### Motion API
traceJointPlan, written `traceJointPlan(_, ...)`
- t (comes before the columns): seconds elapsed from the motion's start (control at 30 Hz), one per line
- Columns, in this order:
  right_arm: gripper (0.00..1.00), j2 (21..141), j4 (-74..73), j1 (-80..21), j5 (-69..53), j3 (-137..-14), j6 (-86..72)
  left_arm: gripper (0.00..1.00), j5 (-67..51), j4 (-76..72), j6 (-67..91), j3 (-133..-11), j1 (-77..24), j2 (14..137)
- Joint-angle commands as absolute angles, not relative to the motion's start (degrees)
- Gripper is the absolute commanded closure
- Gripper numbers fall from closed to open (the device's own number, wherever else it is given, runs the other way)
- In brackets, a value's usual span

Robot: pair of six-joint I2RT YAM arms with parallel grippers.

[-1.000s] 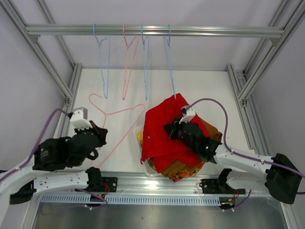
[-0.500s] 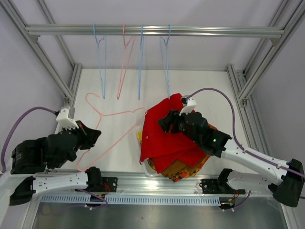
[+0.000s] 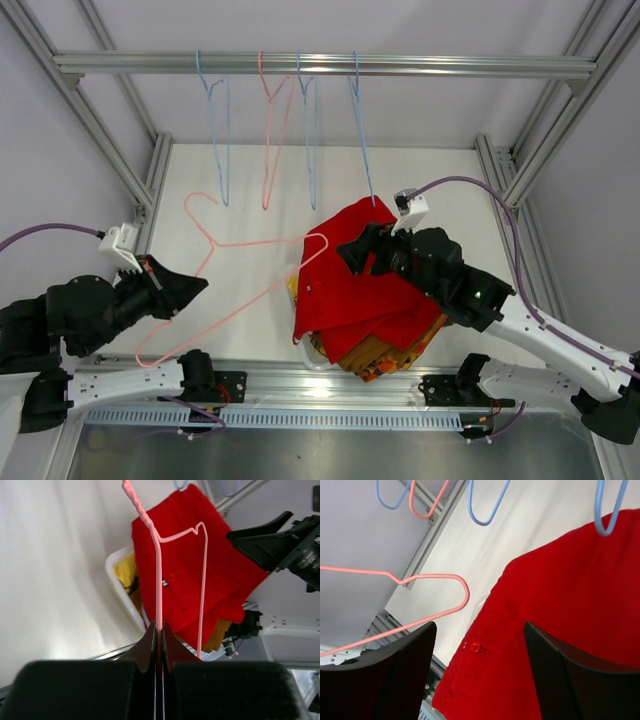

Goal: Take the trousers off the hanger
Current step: Place the hanger at the clothesline.

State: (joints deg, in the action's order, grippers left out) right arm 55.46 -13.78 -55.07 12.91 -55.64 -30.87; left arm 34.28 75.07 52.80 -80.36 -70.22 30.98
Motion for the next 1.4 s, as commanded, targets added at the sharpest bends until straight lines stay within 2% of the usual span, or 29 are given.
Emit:
traceJointPlan(0.0, 0.25, 52.65, -16.51, -55.98, 13.7, -60.54, -31.54, 0.99, 28.22, 64.82, 46.43, -79.9, -69.96, 30.59)
traceJointPlan(0.2, 0.27, 50.1, -15.48, -58.62, 15.48, -67.66, -33.13, 0.99, 28.21, 48.54, 38.42, -74.36, -70.05, 30.93)
traceJointPlan(0.47, 0.32, 54.66, -11.53, -62.83, 14.58, -76.55, -35.33, 1.0, 31.37, 33.42, 31.39, -72.78, -71.01, 37.7)
traceJointPlan(0.6, 0.35, 58.7, -9.67, -65.91, 17.4, -78.92, -34.72, 0.99, 38.04, 23.4, 24.8, -70.67, -74.7, 41.56)
traceJointPlan(0.8, 0.36, 64.32, -4.49, -68.46, 19.6, -79.27, -34.28, 1.0, 54.12, 11.72, 13.2, -71.1, -82.43, 48.94)
traceJointPlan(1.27, 0.37, 69.26, -1.23, -69.17, 20.3, -79.89, -33.57, 0.99, 64.6, 8.53, 10.81, -69.79, -84.37, 52.56)
traceJointPlan(1.37, 0.46, 69.96, -0.71, -69.34, 20.22, -79.98, -33.75, 1.0, 64.51, 8.18, 10.9, -69.17, -84.38, 52.47)
